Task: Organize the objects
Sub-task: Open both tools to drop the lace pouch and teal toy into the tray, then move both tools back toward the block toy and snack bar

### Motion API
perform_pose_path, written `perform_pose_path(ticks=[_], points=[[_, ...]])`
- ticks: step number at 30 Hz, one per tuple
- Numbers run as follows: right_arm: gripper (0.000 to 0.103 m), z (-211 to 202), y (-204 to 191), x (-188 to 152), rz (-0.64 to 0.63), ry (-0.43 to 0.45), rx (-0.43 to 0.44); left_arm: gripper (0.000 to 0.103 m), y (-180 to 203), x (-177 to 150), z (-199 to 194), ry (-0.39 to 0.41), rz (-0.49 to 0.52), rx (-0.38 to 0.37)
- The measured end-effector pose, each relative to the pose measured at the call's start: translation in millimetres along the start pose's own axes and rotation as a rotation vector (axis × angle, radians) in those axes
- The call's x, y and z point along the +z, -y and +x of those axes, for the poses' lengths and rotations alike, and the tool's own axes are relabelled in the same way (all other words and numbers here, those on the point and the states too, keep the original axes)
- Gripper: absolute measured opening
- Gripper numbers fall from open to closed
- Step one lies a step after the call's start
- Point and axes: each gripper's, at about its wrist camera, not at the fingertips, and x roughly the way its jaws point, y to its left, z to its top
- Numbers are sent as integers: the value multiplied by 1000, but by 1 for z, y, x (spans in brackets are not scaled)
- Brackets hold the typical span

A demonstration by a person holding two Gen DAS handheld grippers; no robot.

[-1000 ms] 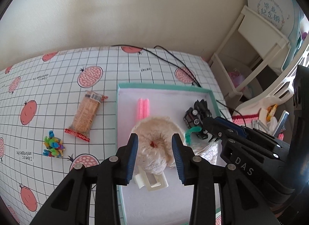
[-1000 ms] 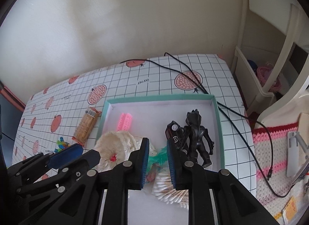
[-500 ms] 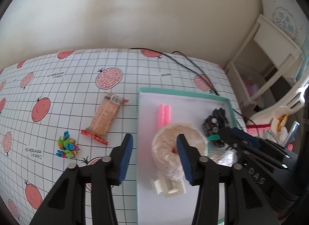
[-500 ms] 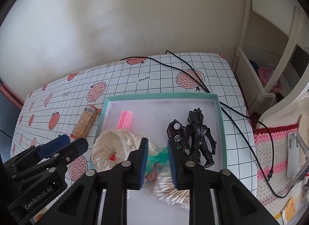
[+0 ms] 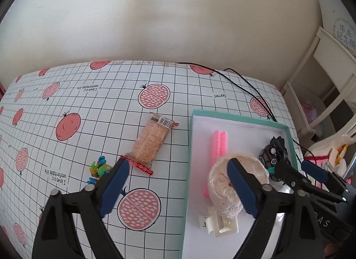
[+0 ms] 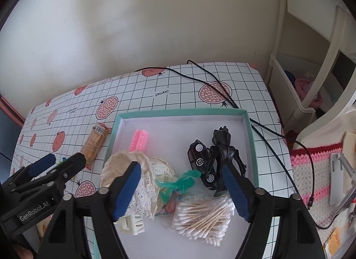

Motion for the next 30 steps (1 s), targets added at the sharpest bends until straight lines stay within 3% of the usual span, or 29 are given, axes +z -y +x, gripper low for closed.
perform_pose_path(ticks=[10,25,30], points=[[103,-1,2,1,-7,21,-10,102,-5,1,1,11,-19,24],[103,0,1,2,-33,19,-1,103,-11,3,-1,12,-19,15],[103,-1,-6,3,-49,19,-10,103,-30,4,4,-7,-46,19]])
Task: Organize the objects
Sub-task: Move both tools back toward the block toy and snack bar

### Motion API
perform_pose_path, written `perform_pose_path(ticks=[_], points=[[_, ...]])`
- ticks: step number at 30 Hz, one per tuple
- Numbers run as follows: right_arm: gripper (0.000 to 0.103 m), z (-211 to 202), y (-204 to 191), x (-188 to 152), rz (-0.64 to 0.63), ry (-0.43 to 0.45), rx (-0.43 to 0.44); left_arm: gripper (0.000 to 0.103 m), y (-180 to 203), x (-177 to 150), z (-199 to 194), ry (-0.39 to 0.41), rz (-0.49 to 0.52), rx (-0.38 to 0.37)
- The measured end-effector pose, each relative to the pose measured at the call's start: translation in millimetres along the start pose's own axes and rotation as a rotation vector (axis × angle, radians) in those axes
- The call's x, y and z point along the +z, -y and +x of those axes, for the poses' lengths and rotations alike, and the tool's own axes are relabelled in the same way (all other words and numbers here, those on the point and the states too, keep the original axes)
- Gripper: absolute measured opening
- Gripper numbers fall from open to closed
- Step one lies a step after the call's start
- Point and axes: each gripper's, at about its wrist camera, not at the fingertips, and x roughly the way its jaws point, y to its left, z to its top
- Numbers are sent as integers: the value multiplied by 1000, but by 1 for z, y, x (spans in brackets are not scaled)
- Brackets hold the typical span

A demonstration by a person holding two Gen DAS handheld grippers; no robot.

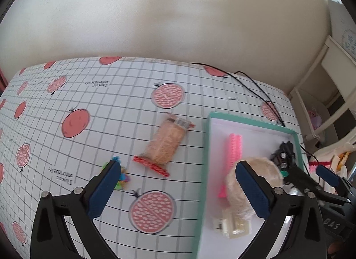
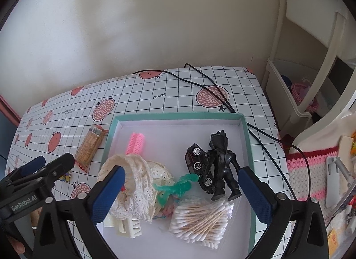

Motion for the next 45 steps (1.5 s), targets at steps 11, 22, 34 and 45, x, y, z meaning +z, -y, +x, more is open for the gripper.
perform_pose_path(ticks=[11,22,34,45], points=[[103,4,-55,12,-45,24,80,103,-72,7,-2,-3,-92,68],[103,14,-125,19,-80,79,166,103,-116,7,8,-44,-113,94],[88,35,-147,19,-62,72,200,102,-95,-5,30,-102,-31,66],[80,62,-159,12,-84,22,196,95,-95,-19,54,-155,-19,88]])
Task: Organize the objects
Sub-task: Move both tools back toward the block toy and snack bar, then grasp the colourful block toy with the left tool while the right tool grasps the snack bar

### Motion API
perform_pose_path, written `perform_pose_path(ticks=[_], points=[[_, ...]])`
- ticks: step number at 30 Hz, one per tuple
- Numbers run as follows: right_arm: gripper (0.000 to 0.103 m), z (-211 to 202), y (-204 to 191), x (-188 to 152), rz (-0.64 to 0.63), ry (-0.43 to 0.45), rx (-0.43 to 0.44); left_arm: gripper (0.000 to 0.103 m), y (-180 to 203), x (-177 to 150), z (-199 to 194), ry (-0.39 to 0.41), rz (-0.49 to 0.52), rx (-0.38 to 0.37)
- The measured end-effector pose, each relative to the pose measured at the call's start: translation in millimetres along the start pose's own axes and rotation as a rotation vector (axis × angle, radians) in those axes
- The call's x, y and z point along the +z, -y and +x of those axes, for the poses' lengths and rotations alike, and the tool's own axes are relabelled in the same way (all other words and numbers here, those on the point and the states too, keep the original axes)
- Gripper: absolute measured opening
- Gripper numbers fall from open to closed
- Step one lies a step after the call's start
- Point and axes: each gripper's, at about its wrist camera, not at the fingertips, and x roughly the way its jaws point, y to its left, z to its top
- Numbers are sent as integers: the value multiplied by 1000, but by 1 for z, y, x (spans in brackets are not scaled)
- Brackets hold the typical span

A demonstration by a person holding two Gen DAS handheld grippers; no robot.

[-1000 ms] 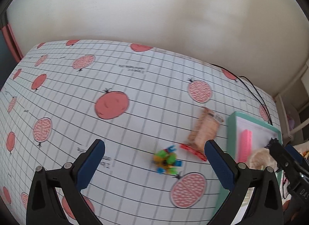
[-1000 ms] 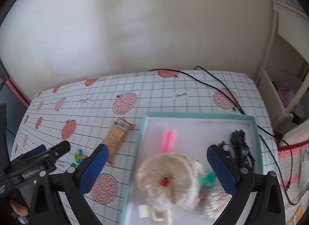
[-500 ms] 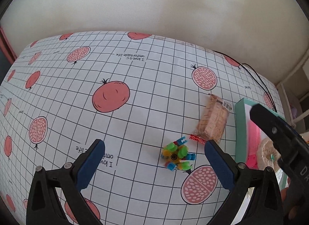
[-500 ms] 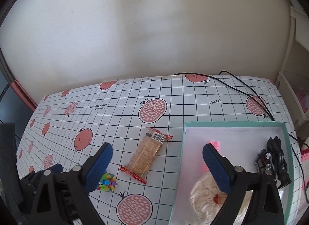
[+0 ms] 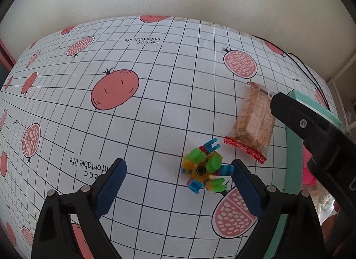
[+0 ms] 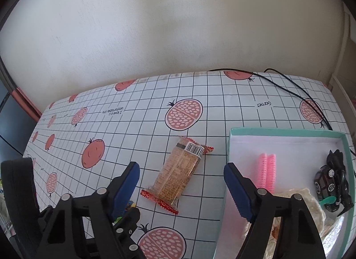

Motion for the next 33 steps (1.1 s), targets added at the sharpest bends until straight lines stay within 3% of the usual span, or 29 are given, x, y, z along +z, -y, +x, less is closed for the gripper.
perform_pose_path(ticks=[4,19,25,33], points=[[79,9,-2,-2,-8,-24,4,84,-3,0,3,-4,-8,6],[75,40,-13,-7,-43,-69,-23,74,-31,3,7,5,-59,71],[68,49,-15,-10,-61,-84,-40,70,-41,1,7,11,-81,88],[49,50,-14,-11,-100,-98,-64,60,-49,1,4,30,-80,85]])
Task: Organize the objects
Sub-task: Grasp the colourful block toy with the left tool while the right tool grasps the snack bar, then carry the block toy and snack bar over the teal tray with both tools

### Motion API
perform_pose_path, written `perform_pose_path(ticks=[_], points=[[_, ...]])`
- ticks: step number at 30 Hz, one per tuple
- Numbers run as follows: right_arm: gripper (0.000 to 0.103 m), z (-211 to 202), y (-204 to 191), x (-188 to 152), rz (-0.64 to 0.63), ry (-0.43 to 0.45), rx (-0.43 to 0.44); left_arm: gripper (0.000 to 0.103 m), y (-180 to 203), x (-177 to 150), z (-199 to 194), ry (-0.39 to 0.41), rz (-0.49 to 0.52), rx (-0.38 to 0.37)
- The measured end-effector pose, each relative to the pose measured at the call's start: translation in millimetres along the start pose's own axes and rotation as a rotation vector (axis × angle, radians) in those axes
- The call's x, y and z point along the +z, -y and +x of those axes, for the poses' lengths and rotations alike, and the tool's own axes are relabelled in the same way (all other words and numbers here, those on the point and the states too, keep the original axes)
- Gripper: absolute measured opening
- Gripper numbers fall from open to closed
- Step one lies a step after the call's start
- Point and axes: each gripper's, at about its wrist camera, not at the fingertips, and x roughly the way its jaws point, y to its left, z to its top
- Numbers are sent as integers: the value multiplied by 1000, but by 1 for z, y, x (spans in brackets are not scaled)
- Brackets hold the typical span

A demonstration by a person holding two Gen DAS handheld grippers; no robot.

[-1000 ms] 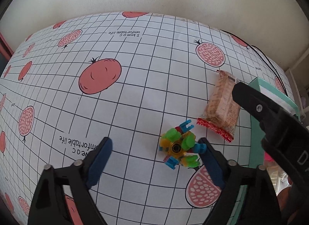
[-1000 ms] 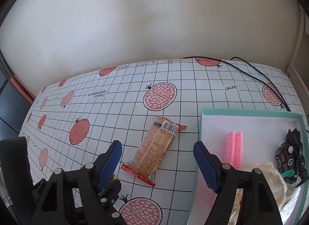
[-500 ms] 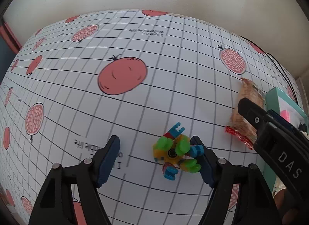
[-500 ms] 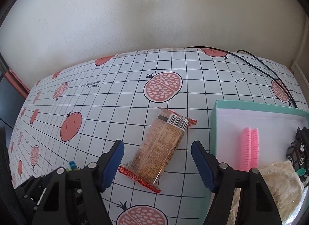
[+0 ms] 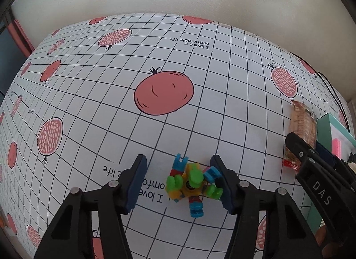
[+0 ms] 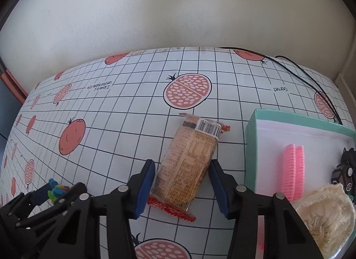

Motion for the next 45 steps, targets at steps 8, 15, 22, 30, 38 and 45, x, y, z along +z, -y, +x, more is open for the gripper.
perform_pose_path(ticks=[8,15,22,30,38,45], points=[[41,-3,1,-2,-27,-9,3,51,-2,-1,-1,15,-7,4],[41,-5,-4,-6,-63,-22,14,40,-2,-1,-3,23,-9,4],[41,-7,-9,-11,-89,-42,26,39,-4,-1,-3,23,-8,-2],[40,-10,-12,-17,-121,-69,47,39,-5,-1,-3,14,-11,-10],[39,-18,-13,-23,-162,-106,72,39,-2,-4,-9,0,-25,-29],[39,-35,-9,-22,-157,-96,67,39,2,-3,-28,24,-26,-56]])
